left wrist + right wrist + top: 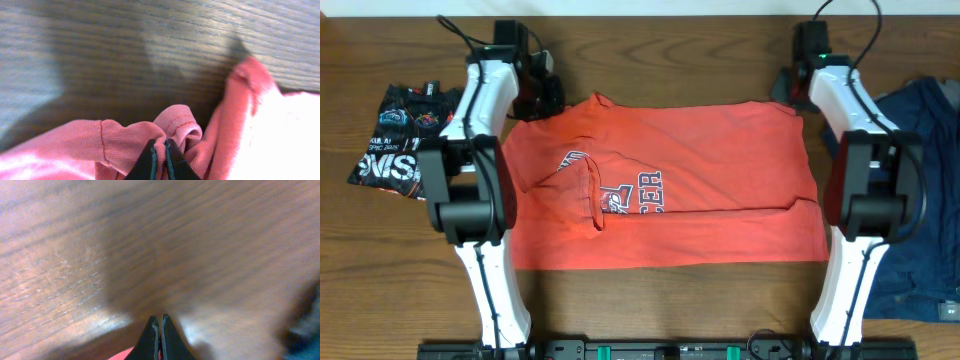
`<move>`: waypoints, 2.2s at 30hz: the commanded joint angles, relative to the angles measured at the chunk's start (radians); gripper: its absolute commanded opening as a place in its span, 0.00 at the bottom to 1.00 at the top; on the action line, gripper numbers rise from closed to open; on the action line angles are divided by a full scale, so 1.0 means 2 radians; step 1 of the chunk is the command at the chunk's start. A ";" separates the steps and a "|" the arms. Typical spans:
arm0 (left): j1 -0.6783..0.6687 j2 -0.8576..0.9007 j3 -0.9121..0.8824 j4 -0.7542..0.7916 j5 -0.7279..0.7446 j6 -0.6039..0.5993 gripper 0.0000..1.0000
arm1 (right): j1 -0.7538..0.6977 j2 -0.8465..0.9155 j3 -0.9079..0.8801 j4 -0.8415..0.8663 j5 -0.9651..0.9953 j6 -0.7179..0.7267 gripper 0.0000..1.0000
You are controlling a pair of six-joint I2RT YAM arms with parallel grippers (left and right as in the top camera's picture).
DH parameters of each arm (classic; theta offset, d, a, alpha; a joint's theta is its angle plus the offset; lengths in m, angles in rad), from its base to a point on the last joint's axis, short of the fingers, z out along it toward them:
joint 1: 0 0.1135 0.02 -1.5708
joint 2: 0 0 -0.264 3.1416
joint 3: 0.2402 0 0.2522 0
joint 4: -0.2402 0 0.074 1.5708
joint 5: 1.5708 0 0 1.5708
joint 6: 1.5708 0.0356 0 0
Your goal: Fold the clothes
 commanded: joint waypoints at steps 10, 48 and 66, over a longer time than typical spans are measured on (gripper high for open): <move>0.012 -0.075 0.007 -0.068 0.026 -0.001 0.06 | -0.015 -0.120 0.001 -0.121 0.041 -0.006 0.01; 0.021 -0.162 -0.125 -0.334 -0.043 -0.001 0.06 | -0.033 -0.132 -0.079 -0.441 0.058 -0.027 0.01; 0.021 -0.237 -0.278 -0.243 -0.070 -0.003 0.36 | -0.034 -0.153 -0.180 -0.399 0.010 -0.047 0.01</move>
